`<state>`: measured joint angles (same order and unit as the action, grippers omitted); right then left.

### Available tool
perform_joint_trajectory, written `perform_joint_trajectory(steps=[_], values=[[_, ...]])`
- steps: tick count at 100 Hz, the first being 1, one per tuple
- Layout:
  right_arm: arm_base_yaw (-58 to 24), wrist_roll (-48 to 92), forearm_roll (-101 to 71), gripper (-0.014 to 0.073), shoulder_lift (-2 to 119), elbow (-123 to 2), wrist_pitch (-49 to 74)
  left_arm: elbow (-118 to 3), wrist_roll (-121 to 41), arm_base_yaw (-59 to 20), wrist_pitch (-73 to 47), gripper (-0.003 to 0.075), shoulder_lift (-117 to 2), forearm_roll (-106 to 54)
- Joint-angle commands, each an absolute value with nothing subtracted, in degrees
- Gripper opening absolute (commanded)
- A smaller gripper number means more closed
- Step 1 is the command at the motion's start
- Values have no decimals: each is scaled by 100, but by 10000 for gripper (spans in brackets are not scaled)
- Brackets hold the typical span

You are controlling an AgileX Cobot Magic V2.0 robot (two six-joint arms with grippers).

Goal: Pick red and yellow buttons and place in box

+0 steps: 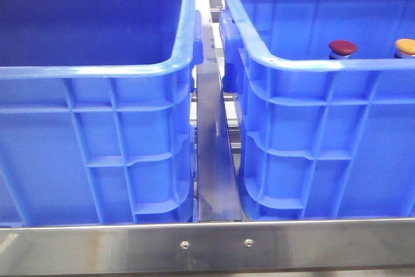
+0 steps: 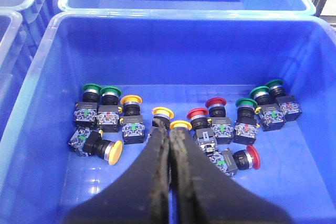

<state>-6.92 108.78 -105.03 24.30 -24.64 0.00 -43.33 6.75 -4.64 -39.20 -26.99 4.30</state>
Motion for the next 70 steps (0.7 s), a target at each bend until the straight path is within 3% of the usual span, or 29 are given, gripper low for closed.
perform_joint_trajectory(steps=[1, 33, 70], values=[[-687, 10869, -11014, -104, 2445, -2608, 205, -4490, 721, -455, -3521, -19, -2731, 443], [-687, 10869, -11014, -104, 2445, -2608, 206, -4133, 721, -493, -2599, -19, -2459, 539], [-687, 10869, -11014, -104, 2445, -2608, 206, -1476, 721, -493, -887, -19, -624, 567]])
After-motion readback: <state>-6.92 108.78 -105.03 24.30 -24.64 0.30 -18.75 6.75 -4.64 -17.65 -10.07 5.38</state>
